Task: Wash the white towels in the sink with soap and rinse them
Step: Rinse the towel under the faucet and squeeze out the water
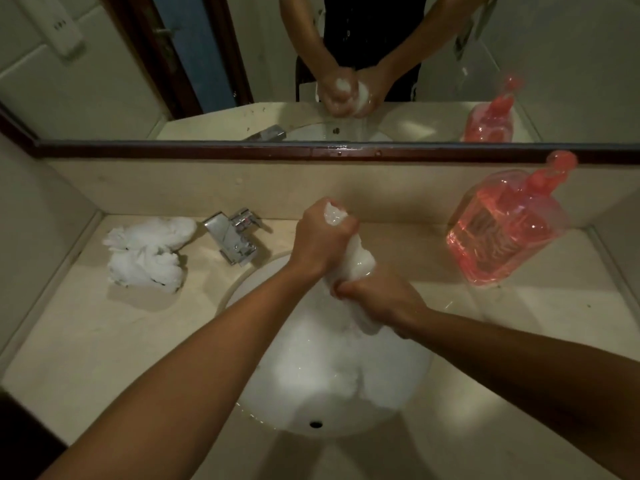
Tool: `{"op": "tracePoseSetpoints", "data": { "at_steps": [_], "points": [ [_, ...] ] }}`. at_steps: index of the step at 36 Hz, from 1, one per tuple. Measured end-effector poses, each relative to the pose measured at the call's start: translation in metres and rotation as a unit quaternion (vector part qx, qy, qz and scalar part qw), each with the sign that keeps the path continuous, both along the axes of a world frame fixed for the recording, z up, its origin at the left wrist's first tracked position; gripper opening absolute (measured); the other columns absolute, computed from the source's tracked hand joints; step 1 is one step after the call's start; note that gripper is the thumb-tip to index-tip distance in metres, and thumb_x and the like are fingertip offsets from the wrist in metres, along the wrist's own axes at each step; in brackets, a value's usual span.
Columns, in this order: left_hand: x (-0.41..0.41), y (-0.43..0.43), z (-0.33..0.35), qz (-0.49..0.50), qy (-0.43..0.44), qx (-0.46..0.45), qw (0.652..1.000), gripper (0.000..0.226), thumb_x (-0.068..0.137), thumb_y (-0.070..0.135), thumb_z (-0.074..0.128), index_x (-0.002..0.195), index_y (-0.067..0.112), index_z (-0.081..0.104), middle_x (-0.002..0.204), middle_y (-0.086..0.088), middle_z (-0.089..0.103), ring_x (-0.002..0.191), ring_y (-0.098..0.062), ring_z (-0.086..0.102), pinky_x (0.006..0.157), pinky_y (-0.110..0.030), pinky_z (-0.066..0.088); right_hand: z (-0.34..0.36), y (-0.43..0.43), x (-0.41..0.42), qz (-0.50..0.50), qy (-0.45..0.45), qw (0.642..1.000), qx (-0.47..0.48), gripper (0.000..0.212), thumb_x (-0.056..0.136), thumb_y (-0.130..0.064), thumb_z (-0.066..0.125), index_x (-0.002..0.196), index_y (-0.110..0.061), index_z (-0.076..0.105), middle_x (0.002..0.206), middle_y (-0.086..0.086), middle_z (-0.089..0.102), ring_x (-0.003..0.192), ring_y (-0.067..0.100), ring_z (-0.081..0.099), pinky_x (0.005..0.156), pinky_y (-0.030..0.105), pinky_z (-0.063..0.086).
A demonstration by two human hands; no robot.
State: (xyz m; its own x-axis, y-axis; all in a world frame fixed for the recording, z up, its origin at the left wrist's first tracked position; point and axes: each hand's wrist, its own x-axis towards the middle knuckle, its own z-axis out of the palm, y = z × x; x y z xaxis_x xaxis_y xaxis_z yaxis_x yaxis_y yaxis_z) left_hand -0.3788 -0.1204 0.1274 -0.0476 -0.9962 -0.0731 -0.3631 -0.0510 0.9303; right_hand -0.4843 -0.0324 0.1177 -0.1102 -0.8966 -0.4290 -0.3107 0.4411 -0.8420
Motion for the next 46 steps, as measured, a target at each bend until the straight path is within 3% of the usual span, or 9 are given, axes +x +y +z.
{"op": "tracePoseSetpoints", "data": {
  "at_steps": [7,12,17,23,26,29,31,40,46],
  "points": [
    [0.000,-0.001,0.011,0.020,0.011,-0.027,0.999,0.014,0.075,0.032,0.071,0.081,0.027,0.059,0.077,0.007,0.065,0.072,-0.013,0.064,0.070,-0.034,0.054,-0.002,-0.006,-0.001,-0.019,-0.025,0.999,-0.016,0.028,0.075,-0.017,0.087,0.094,-0.026,0.070,0.090,0.000,0.078,0.084,0.026,0.076,0.081,0.048,0.065],
    [0.006,-0.004,0.033,0.030,0.041,-0.051,0.997,0.027,0.086,0.014,0.080,0.084,0.028,0.057,0.084,0.004,0.064,0.076,-0.013,0.064,0.067,-0.032,0.058,0.017,-0.010,-0.009,0.051,0.011,0.990,-0.131,0.051,0.075,-0.025,0.092,0.113,-0.036,0.060,0.109,-0.002,0.071,0.092,0.012,0.070,0.076,0.030,0.062],
    [0.011,0.001,0.048,0.164,0.237,0.094,0.953,0.038,0.086,0.020,0.085,0.114,0.019,0.059,0.100,-0.003,0.069,0.080,-0.015,0.068,0.060,-0.027,0.057,0.031,-0.018,-0.005,0.148,0.212,0.942,-0.213,0.134,0.063,-0.048,0.100,0.165,-0.029,0.014,0.159,0.001,0.038,0.137,0.020,0.047,0.103,0.027,0.043],
    [0.015,0.007,0.054,0.179,0.275,0.175,0.928,0.089,0.074,0.052,0.093,0.140,0.022,0.042,0.121,-0.005,0.064,0.103,-0.023,0.067,0.082,-0.041,0.060,0.024,-0.026,0.006,0.222,0.355,0.887,-0.196,0.150,0.066,-0.061,0.093,0.158,-0.041,-0.023,0.169,0.014,0.030,0.144,0.036,0.047,0.109,0.052,0.053],
    [0.029,0.008,0.067,0.059,0.286,0.204,0.934,0.112,0.053,0.081,0.089,0.134,0.013,0.056,0.123,-0.015,0.071,0.106,-0.031,0.073,0.094,-0.050,0.061,0.028,-0.030,0.006,0.177,0.243,0.933,-0.198,0.132,0.066,-0.040,0.100,0.163,-0.033,0.011,0.148,-0.001,0.053,0.128,0.025,0.059,0.097,0.042,0.059],
    [0.053,0.009,0.071,-0.017,0.284,0.123,0.951,0.061,0.082,0.079,0.065,0.091,0.021,0.080,0.097,-0.008,0.077,0.090,-0.022,0.074,0.088,-0.040,0.059,0.047,-0.029,0.004,0.157,0.111,0.963,-0.190,0.102,0.066,-0.024,0.100,0.147,-0.035,0.038,0.123,-0.024,0.054,0.108,0.003,0.061,0.080,0.016,0.052],
    [0.067,0.005,0.061,-0.003,0.324,0.098,0.941,0.057,0.093,0.070,0.058,0.103,0.018,0.080,0.106,-0.009,0.074,0.102,-0.028,0.069,0.097,-0.047,0.052,0.062,-0.029,0.003,0.141,-0.062,0.976,-0.156,0.084,0.067,-0.010,0.098,0.134,-0.032,0.051,0.111,-0.018,0.070,0.100,0.004,0.070,0.074,0.017,0.056],
    [0.074,-0.014,0.045,-0.302,0.565,0.103,0.760,0.108,0.075,0.066,0.084,0.162,0.035,0.029,0.171,-0.020,0.028,0.152,-0.046,0.037,0.117,-0.069,0.037,0.054,-0.020,0.018,0.271,-0.551,0.787,0.067,0.069,0.070,-0.039,0.090,0.125,-0.004,0.067,0.110,0.015,0.070,0.072,0.026,0.072,0.050,0.026,0.055],
    [0.079,-0.012,0.058,-0.274,0.533,0.119,0.792,0.045,0.054,0.036,0.103,0.085,0.022,0.073,0.089,0.000,0.070,0.095,-0.024,0.075,0.079,-0.043,0.063,0.040,-0.016,0.010,0.260,-0.607,0.744,0.101,0.065,0.081,-0.039,0.087,0.131,-0.003,0.067,0.113,0.018,0.069,0.070,0.023,0.071,0.051,0.027,0.058]
  ]
}}
